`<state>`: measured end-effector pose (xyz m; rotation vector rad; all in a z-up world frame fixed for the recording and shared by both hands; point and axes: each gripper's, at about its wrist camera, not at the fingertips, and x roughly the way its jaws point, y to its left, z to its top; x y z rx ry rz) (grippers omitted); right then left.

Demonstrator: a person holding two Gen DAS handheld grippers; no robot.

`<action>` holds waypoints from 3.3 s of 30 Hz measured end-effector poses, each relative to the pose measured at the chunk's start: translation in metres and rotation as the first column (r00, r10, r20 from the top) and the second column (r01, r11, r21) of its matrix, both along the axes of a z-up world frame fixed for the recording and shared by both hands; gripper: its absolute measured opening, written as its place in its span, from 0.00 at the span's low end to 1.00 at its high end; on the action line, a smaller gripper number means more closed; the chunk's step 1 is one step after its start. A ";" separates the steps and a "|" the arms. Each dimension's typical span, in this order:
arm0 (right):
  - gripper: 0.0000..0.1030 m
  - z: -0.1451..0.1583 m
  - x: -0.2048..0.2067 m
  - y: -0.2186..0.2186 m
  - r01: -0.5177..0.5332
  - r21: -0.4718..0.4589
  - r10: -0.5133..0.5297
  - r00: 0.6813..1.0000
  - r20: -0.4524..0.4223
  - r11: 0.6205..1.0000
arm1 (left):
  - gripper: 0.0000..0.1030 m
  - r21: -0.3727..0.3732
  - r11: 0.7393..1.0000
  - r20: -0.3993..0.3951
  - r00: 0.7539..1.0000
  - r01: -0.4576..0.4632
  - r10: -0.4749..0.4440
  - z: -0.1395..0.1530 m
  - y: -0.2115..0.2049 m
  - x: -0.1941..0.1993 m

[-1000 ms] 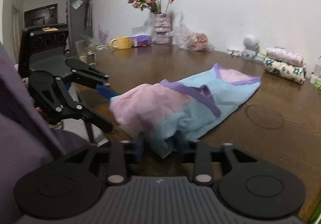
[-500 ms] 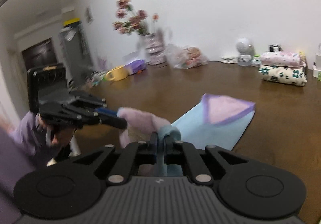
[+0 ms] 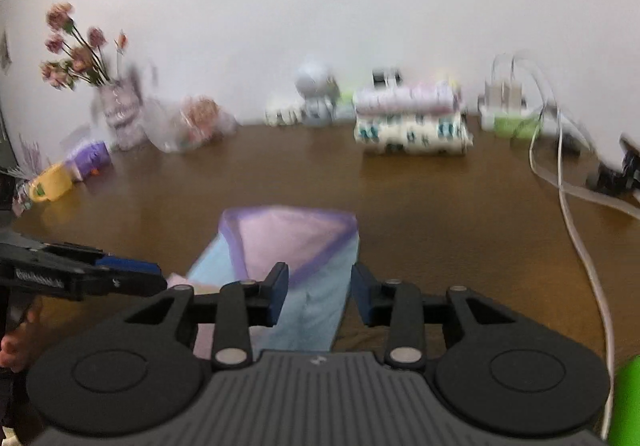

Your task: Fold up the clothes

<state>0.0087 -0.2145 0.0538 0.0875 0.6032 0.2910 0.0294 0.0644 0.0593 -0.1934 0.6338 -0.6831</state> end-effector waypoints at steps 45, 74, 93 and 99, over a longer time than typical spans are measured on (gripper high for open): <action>0.39 0.016 0.152 0.009 -0.218 -0.162 0.165 0.943 -0.288 0.962 | 0.42 0.290 0.950 -0.157 0.973 -0.117 0.168 0.000 -0.035 0.133; 0.40 0.042 -0.050 -0.030 -0.396 -0.068 0.389 0.917 -0.090 0.916 | 0.59 0.015 0.986 -0.052 0.984 -0.167 0.168 0.018 0.012 -0.070; 0.39 0.000 -0.097 0.036 -0.154 -0.121 0.171 0.974 0.149 0.981 | 0.42 0.172 0.933 0.114 0.947 -0.318 0.301 -0.009 -0.055 -0.080; 0.31 0.006 -0.076 0.041 -0.145 -0.086 0.157 0.976 0.153 0.986 | 0.45 0.320 0.905 0.097 0.960 -0.281 0.264 -0.034 -0.078 -0.082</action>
